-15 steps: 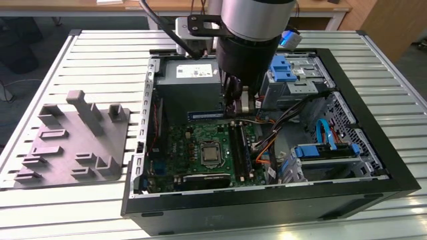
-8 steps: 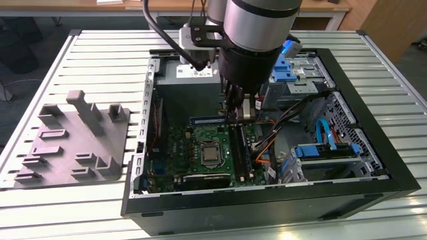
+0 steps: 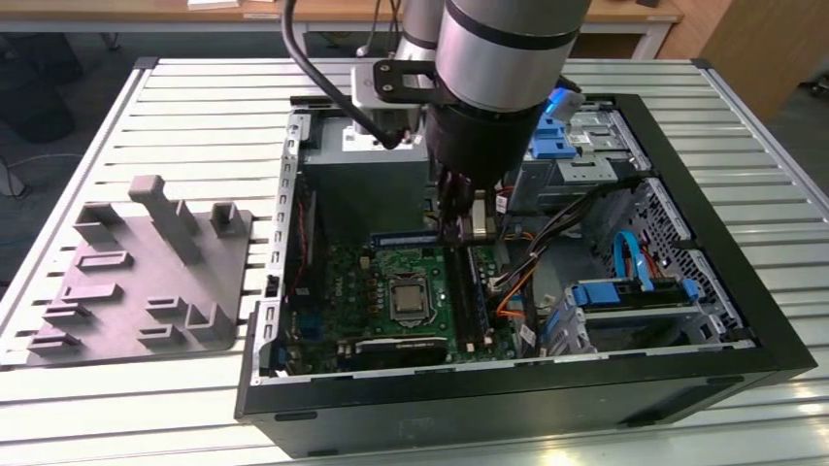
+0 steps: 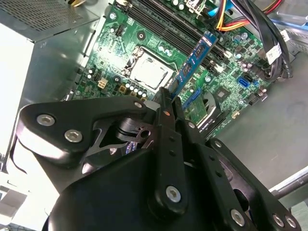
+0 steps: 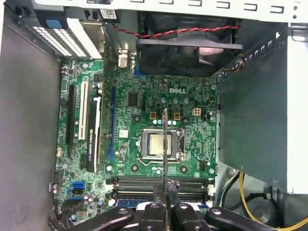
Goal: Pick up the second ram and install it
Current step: 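Pick up the second ram and move it above second insertion slot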
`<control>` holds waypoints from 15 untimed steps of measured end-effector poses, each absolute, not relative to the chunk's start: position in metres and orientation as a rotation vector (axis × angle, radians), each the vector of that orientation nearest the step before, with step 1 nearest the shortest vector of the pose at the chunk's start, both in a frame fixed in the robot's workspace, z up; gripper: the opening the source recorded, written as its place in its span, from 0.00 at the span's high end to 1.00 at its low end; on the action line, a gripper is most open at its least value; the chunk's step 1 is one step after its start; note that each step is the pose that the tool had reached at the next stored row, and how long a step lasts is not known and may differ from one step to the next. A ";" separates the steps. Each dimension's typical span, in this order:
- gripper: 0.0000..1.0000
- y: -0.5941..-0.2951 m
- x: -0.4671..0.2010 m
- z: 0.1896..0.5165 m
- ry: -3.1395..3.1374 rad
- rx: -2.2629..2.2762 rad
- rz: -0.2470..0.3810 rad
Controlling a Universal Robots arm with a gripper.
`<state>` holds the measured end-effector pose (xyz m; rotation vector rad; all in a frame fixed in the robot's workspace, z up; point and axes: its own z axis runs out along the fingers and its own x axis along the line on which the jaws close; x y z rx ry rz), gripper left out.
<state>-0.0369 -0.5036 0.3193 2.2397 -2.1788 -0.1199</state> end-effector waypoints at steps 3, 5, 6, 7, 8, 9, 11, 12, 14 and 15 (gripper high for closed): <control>0.86 -0.504 -0.037 0.317 -2.179 2.240 -0.120; 0.86 -0.504 -0.037 0.315 -2.179 2.240 -0.120; 0.86 -0.504 -0.037 0.314 -2.179 2.240 -0.120; 0.86 -0.504 -0.037 0.313 -2.179 2.240 -0.120; 0.86 -0.504 -0.037 0.312 -2.179 2.240 -0.120; 0.86 -0.504 -0.037 0.311 -2.179 2.240 -0.120; 0.86 -0.504 -0.037 0.308 -2.179 2.240 -0.120; 0.86 -0.504 -0.037 0.306 -2.179 2.240 -0.120; 0.86 -0.504 -0.037 0.303 -2.179 2.240 -0.120; 0.86 -0.504 -0.037 0.302 -2.179 2.240 -0.120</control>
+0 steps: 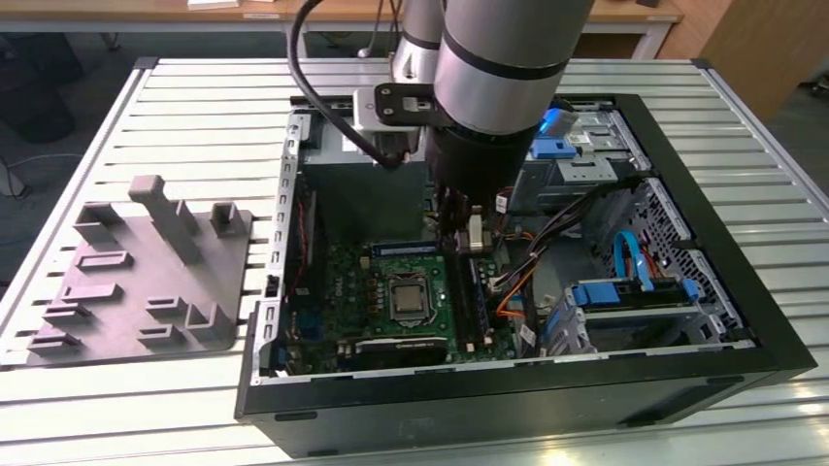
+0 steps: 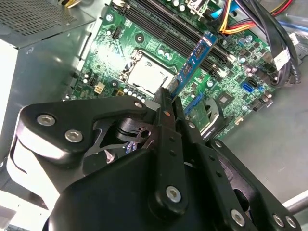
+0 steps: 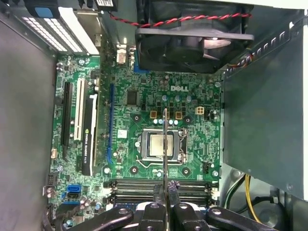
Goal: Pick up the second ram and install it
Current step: 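Pick up the second ram and move it above second insertion slot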
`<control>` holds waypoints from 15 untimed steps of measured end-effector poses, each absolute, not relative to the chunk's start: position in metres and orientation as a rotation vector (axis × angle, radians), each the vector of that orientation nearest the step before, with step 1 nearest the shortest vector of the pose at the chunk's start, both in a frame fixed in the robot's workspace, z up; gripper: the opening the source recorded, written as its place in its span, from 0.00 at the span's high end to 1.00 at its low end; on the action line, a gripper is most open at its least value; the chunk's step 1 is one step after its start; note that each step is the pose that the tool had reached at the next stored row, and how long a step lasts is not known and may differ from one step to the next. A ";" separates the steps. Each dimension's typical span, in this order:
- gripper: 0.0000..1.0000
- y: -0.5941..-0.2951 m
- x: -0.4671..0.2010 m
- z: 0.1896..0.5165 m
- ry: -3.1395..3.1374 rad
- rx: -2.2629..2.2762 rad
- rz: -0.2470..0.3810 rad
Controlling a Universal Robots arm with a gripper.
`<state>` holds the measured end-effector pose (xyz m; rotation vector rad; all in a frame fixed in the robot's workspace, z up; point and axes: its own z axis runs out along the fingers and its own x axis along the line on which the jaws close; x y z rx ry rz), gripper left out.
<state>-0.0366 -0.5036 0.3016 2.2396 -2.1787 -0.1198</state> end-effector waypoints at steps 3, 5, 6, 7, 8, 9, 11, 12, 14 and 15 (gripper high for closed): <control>0.86 -0.504 -0.036 0.296 -2.178 2.239 -0.120; 0.86 -0.504 -0.036 0.293 -2.178 2.239 -0.121; 0.86 -0.504 -0.036 0.291 -2.178 2.239 -0.121; 0.86 -0.504 -0.036 0.290 -2.178 2.239 -0.121; 0.86 -0.504 -0.036 0.289 -2.178 2.239 -0.121; 0.86 -0.504 -0.036 0.289 -2.178 2.239 -0.121; 0.86 -0.504 -0.036 0.288 -2.178 2.239 -0.121; 0.86 -0.504 -0.036 0.287 -2.178 2.239 -0.121; 0.86 -0.504 -0.036 0.286 -2.178 2.239 -0.121; 0.86 -0.504 -0.036 0.286 -2.178 2.239 -0.121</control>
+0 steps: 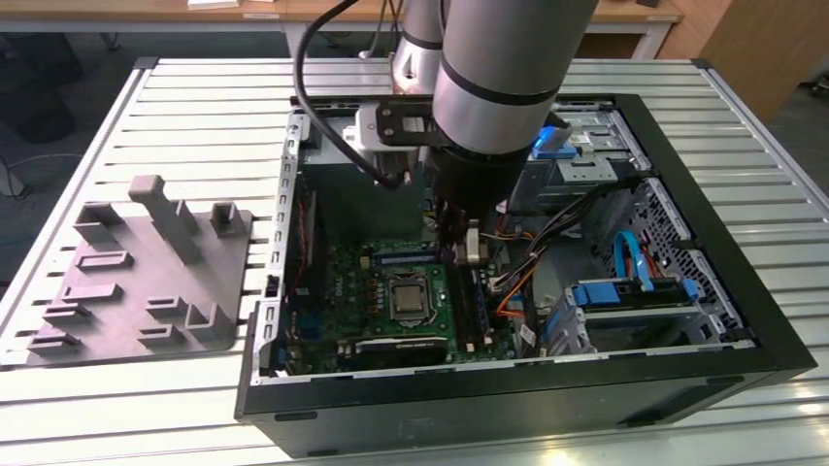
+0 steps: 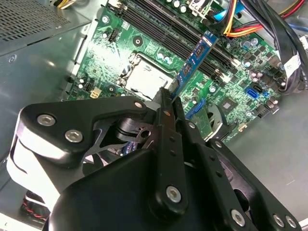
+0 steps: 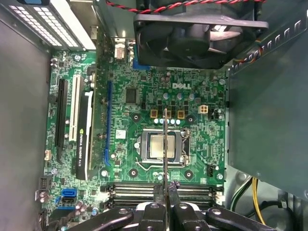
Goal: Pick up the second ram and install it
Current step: 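Pick up the second ram and move it above second insertion slot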
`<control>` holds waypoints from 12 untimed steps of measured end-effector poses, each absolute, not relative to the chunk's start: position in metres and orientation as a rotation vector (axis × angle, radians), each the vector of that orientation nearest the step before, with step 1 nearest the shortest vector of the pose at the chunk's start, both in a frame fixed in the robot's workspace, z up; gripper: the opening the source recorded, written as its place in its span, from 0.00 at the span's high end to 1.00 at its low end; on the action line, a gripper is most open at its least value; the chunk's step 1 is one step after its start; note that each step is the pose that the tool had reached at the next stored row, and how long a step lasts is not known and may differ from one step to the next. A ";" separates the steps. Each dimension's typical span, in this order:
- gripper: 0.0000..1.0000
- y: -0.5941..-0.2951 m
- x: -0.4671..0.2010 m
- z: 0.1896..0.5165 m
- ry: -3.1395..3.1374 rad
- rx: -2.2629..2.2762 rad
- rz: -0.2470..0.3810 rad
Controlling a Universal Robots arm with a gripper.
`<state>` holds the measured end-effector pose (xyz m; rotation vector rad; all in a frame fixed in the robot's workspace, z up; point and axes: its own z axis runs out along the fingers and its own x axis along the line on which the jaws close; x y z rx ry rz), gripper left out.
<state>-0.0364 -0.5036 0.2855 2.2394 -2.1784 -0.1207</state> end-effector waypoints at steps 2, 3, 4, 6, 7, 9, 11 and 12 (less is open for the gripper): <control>0.86 -0.504 -0.036 0.284 -2.178 2.239 -0.121; 0.86 -0.504 -0.036 0.284 -2.178 2.239 -0.121; 0.86 -0.504 -0.036 0.283 -2.178 2.239 -0.121; 0.86 -0.504 -0.036 0.283 -2.178 2.239 -0.121; 0.86 -0.504 -0.036 0.282 -2.178 2.239 -0.121; 0.86 -0.504 -0.036 0.281 -2.178 2.239 -0.121; 0.86 -0.504 -0.036 0.279 -2.178 2.239 -0.121; 0.86 -0.504 -0.036 0.278 -2.178 2.239 -0.121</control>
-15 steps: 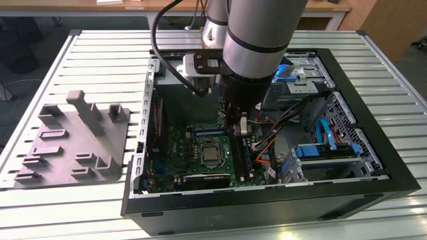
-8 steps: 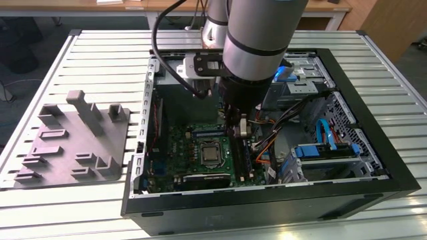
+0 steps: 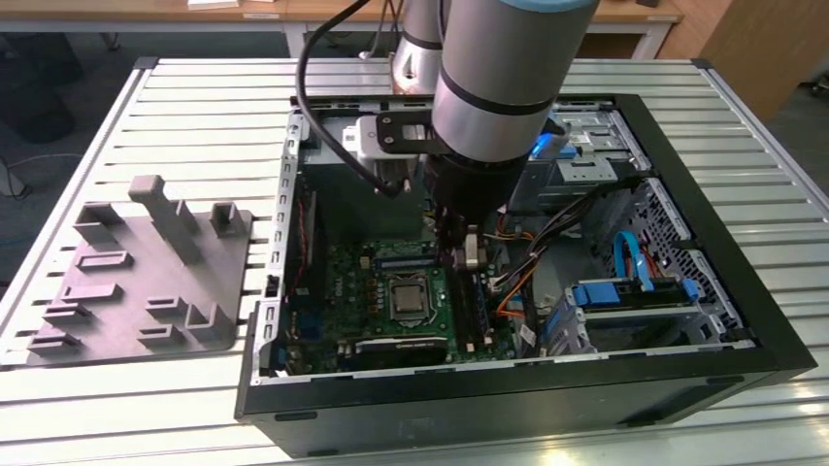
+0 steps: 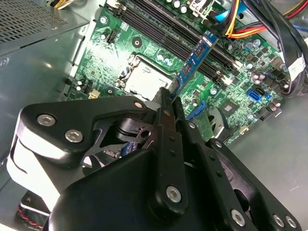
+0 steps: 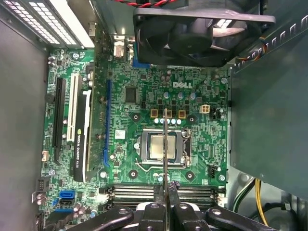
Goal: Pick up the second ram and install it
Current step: 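Pick up the second ram and move it above second insertion slot, then insert the second ram into the second slot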
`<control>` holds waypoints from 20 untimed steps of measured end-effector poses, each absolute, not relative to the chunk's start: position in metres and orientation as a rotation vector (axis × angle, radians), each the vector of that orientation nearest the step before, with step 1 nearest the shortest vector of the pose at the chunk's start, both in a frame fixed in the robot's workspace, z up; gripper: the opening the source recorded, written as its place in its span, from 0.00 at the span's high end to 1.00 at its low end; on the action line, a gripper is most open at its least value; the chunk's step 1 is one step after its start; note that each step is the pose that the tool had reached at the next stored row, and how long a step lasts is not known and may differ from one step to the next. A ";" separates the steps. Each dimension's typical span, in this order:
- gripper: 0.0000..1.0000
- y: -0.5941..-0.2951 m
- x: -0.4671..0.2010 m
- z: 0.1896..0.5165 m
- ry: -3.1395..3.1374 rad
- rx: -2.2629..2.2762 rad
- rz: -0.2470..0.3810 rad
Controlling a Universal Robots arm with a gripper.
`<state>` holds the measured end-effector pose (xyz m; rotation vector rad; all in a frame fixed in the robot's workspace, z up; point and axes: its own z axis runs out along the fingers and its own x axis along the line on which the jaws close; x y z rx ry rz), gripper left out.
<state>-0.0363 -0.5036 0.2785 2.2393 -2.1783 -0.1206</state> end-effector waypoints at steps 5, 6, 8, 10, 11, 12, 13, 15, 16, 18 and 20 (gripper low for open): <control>0.86 -0.504 -0.036 0.277 -2.178 2.239 -0.121; 0.86 -0.504 -0.036 0.277 -2.178 2.239 -0.121; 0.86 -0.504 -0.036 0.277 -2.178 2.239 -0.121; 0.86 -0.504 -0.036 0.277 -2.178 2.239 -0.121; 0.86 -0.504 -0.036 0.277 -2.178 2.239 -0.121; 0.86 -0.504 -0.036 0.277 -2.178 2.239 -0.121; 0.86 -0.504 -0.036 0.277 -2.178 2.239 -0.121; 0.86 -0.504 -0.036 0.277 -2.179 2.239 -0.121; 0.86 -0.504 -0.036 0.277 -2.180 2.237 -0.121; 0.86 -0.504 -0.036 0.277 -2.188 2.230 -0.121; 0.86 -0.504 -0.036 0.277 -2.203 2.216 -0.121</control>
